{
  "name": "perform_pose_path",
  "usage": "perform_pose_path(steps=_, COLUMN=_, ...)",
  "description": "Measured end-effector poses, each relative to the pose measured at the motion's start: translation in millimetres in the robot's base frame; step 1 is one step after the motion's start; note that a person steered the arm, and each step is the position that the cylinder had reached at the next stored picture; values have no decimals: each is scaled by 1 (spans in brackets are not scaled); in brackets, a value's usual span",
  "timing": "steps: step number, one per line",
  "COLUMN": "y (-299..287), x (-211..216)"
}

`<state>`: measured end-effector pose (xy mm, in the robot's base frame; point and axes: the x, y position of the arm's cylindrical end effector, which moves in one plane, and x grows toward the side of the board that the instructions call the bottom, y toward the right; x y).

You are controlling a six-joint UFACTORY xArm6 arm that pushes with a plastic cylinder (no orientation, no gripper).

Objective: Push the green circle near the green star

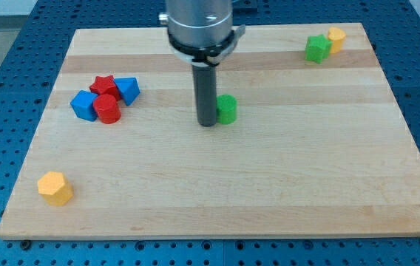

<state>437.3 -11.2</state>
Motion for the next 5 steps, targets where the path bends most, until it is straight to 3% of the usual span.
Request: perform_pose_path(steps=5, y=110, x=-67)
